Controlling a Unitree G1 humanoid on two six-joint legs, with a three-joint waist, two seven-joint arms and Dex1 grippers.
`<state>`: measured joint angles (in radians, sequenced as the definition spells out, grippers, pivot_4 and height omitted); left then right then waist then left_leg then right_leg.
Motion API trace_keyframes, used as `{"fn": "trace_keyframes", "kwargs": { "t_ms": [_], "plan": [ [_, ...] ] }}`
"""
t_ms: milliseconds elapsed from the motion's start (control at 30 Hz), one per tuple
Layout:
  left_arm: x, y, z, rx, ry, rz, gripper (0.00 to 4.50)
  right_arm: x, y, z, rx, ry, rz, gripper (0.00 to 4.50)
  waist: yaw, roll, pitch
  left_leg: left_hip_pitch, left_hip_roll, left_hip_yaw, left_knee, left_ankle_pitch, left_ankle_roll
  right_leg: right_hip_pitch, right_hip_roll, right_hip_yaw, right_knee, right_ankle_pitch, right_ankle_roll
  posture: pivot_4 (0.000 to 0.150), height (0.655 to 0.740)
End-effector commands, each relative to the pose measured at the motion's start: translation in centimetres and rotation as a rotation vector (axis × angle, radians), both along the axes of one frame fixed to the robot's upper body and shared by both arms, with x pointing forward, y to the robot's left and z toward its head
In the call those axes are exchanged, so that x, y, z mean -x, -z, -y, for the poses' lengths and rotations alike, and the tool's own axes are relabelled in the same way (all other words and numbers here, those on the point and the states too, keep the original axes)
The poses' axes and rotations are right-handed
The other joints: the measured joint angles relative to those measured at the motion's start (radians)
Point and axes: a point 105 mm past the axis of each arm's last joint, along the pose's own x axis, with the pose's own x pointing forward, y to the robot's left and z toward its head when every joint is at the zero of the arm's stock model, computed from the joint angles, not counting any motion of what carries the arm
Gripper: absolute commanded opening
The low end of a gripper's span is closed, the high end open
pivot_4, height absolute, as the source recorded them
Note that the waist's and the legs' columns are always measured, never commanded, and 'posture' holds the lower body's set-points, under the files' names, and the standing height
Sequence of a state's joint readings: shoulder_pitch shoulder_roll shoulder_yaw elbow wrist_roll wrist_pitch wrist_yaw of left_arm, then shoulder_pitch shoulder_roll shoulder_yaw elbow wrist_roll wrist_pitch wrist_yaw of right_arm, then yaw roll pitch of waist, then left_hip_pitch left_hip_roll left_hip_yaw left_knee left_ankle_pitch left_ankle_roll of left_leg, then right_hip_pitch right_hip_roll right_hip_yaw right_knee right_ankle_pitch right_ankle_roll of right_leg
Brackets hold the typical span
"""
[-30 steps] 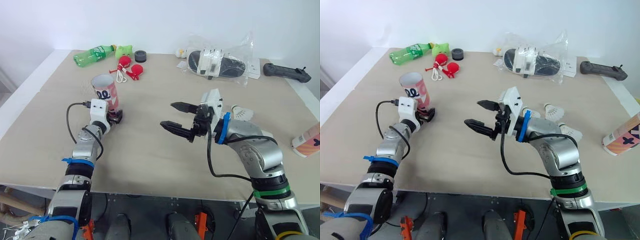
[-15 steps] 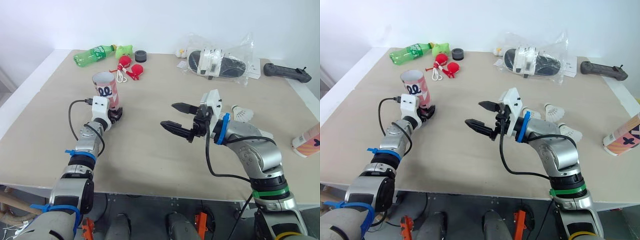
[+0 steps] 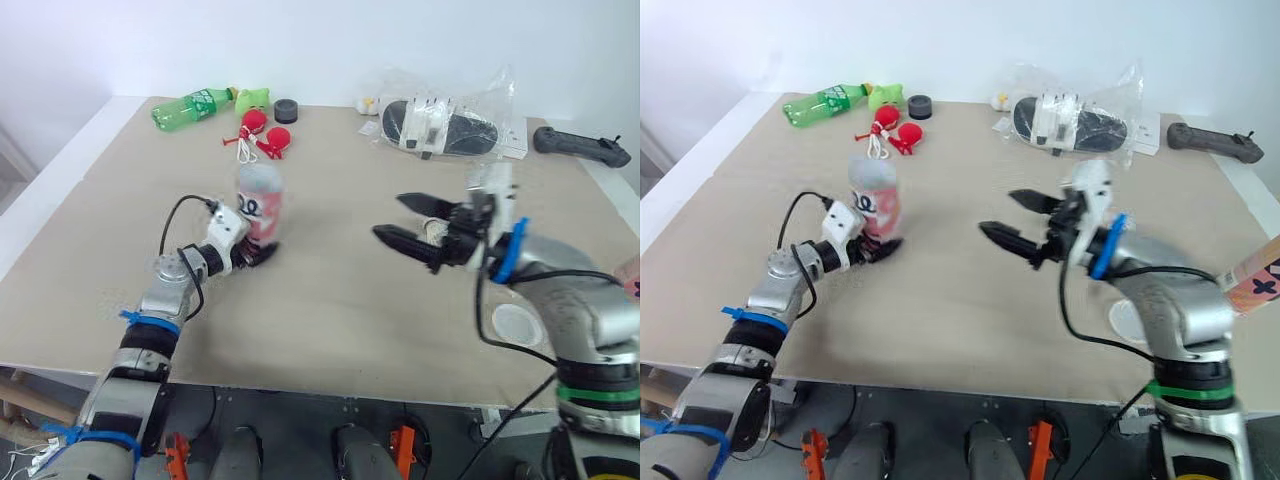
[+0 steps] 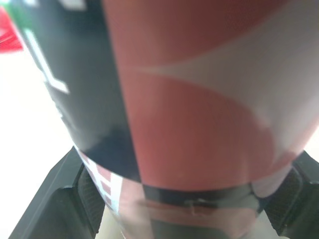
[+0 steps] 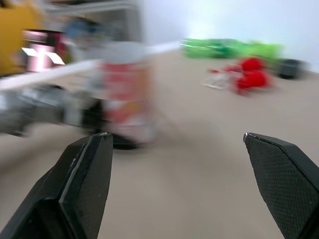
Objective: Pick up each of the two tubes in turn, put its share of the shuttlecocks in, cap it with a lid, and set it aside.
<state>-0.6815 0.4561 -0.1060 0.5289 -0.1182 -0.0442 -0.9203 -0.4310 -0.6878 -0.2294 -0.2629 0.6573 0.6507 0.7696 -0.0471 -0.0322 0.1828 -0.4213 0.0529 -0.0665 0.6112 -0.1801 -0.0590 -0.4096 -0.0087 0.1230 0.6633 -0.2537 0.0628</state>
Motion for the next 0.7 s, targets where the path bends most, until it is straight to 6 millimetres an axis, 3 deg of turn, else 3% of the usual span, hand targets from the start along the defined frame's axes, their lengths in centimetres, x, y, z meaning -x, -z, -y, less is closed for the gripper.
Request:
{"fn": "trace_keyframes", "kwargs": {
  "t_ms": [33,200,333,533,700],
  "plan": [
    [1.8,-2.5,0.6,-0.147,0.176,0.034,3.69,-0.3,-0.5,3.2,0.053,0.223,0.081,4.5,-0.001,0.0,0.0,0.0,0.0,0.0,0.0,0.0,0.0,0.0,0.0,0.0,0.0,-0.001,0.002,0.15,0.74],
    [3.2,-3.0,0.0,-0.332,0.271,-0.027,3.69,0.0,2.2,4.0,0.088,0.398,0.05,4.5,-0.005,0.001,0.0,0.001,0.0,-0.001,0.0,0.001,0.001,0.0,0.001,0.0,0.001,-0.002,0.003,0.15,0.74],
    [4.4,-2.3,-0.5,-0.473,0.319,-0.113,3.69,-0.1,5.4,2.3,0.156,0.501,0.025,4.5,-0.011,0.001,0.0,0.001,0.001,-0.001,0.0,0.001,0.001,0.0,0.002,0.0,0.002,-0.003,0.002,0.15,0.74],
    [5.2,-1.6,-0.3,-0.518,0.321,-0.181,3.69,-2.1,7.2,2.9,0.147,0.722,0.035,4.5,-0.01,0.002,0.0,0.0,0.001,-0.001,0.001,0.001,0.001,-0.001,0.001,0.0,0.002,-0.003,0.002,0.15,0.74],
    [5.3,-1.1,-0.6,-0.534,0.301,-0.215,3.69,-3.8,8.6,2.3,0.146,0.765,-0.002,4.5,-0.011,0.002,0.0,0.0,0.001,-0.001,0.001,0.001,0.001,-0.001,0.002,-0.001,0.002,-0.003,0.002,0.15,0.74]
  ]
}}
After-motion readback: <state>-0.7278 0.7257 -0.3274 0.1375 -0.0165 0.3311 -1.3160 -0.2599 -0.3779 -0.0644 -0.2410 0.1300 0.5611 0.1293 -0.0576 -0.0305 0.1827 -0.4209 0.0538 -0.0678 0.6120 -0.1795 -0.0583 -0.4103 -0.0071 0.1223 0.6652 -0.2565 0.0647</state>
